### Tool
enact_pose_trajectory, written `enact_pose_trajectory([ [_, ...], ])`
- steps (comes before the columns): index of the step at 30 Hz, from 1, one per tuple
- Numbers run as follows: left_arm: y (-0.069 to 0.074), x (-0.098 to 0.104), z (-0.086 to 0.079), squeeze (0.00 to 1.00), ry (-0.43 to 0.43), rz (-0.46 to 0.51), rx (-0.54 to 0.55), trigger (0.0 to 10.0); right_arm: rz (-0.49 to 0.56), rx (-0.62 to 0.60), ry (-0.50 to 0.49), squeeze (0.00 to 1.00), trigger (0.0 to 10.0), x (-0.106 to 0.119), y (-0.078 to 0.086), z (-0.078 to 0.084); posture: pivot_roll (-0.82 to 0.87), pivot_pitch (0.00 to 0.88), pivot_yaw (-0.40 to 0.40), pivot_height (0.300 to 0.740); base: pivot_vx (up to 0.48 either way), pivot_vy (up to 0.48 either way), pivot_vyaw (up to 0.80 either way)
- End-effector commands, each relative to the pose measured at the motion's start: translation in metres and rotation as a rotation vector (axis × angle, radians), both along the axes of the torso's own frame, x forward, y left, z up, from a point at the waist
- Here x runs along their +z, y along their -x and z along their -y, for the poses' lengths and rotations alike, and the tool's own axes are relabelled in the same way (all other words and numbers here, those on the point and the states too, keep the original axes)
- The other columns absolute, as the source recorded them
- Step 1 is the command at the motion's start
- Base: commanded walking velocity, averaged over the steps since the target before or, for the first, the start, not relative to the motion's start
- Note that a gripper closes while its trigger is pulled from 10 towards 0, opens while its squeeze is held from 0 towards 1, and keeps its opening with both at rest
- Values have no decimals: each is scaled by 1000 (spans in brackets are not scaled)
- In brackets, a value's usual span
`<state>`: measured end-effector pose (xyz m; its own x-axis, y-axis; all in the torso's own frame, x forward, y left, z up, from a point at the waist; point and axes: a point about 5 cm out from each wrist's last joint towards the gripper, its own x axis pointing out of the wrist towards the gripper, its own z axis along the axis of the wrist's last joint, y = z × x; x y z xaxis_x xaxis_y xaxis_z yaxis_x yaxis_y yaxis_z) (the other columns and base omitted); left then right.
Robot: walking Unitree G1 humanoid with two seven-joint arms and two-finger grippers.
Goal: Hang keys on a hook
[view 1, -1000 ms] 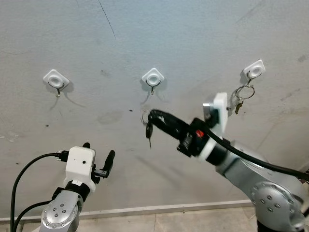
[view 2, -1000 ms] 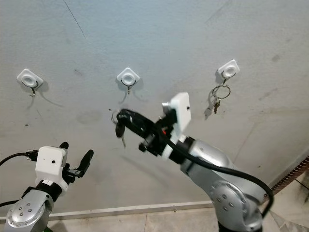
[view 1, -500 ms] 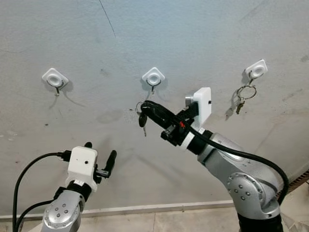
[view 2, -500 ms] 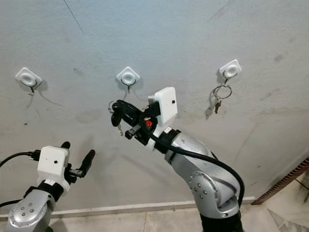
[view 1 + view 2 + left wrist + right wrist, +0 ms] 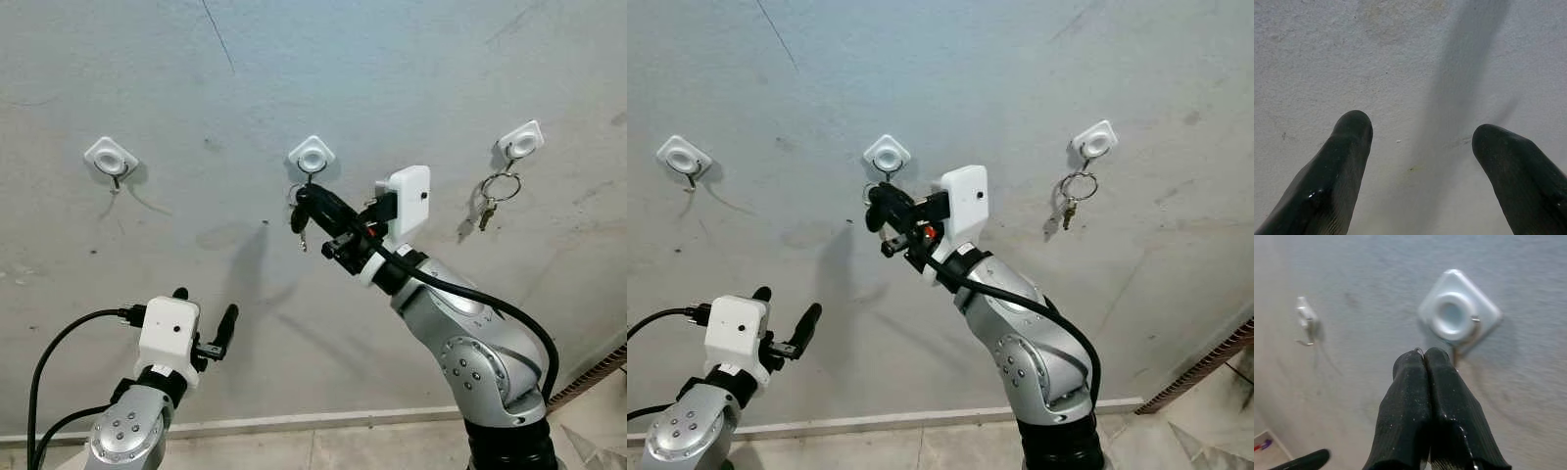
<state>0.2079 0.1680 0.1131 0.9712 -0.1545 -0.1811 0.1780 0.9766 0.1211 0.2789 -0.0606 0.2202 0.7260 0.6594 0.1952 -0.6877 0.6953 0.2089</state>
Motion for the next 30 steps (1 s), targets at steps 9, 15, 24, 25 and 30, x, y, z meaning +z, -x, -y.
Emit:
enact_pose_trajectory([
  [9, -1, -1, 0, 0, -7, -1, 2, 10000, 15, -88, -10, 0, 10000, 4, -10, 5, 103, 15, 29, 740, 0, 0, 0],
  [15, -1, -1, 0, 0, -6, -1, 0, 10000, 8, -108, -18, 0, 10000, 3, -13, 6, 103, 13, 29, 740, 0, 0, 0],
  [24, -1, -1, 1, 0, -4, -3, 2, 10000, -17, -123, -2, 0, 10000, -2, -16, 5, 104, 11, 28, 740, 0, 0, 0],
  [25, -1, -1, 1, 0, -5, -2, 2, 10000, -20, -120, -3, 0, 10000, -2, -15, 5, 106, 8, 25, 740, 0, 0, 0],
  [30, -1, -1, 1, 0, -6, -1, 2, 10000, -22, -120, 2, 0, 10000, -4, -15, 3, 106, 9, 26, 740, 0, 0, 0],
])
